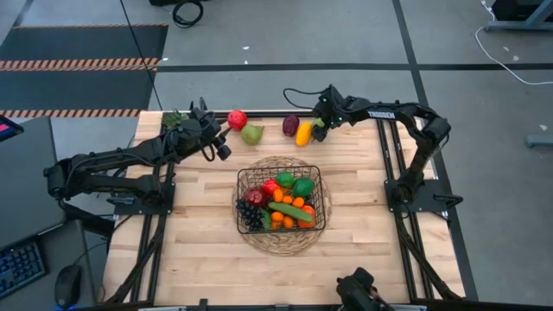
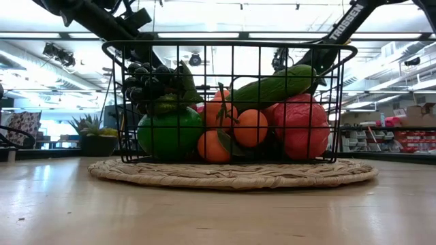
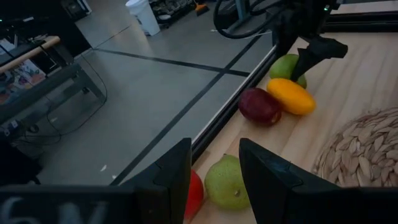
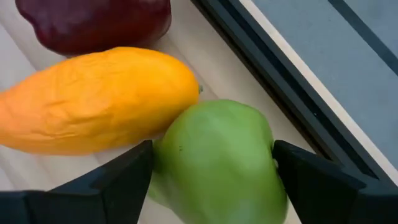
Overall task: Build produce basket
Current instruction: Put the right green pear into the black wire basket
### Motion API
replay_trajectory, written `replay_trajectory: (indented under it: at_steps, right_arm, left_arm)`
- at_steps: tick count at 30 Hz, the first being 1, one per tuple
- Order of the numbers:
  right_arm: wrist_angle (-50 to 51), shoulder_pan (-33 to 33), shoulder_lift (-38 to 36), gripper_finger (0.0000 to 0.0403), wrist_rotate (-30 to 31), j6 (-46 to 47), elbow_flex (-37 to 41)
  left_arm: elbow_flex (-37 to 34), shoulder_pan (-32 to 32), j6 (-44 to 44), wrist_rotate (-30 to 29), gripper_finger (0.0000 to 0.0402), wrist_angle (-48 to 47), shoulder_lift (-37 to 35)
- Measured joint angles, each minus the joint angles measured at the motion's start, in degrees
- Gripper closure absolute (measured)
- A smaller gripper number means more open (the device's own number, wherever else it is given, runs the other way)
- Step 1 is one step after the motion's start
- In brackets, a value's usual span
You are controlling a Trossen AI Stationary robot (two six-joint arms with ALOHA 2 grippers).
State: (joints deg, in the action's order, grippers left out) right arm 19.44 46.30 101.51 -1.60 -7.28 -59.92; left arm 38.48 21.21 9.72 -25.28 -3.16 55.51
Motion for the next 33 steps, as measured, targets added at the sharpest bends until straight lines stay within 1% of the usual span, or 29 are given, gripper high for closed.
replay_trajectory:
  at_steps: [5, 11, 23, 28, 33]
  right_arm:
    - [0.8, 0.0, -1.8, 0.0102, 0.3, 0.1, 0.3]
    - [2.1, 0.1, -3.5, 0.0158, 0.6, 0.1, 0.5]
    - [5.0, 0.0, -5.1, 0.0161, 2.2, 0.0, 0.5]
    - [7.5, -0.3, -10.1, 0.0161, 2.2, 0.0, -1.2]
    - [11.4, -2.7, -18.0, 0.0161, 1.5, 1.3, -4.5]
  left_arm:
    - [0.0, 0.0, 0.0, 0.0, 0.0260, 0.0, 0.0]
    - [0.0, 0.0, 0.0, 0.0, 0.0260, -0.1, 0.0]
    - [0.0, 0.0, 0.0, 0.0, 0.0260, -0.1, 0.0]
    - [0.0, 0.0, -0.1, 0.0, 0.0260, -0.1, 0.0]
    - [0.0, 0.0, -0.1, 0.0, 0.0260, -0.1, 0.0]
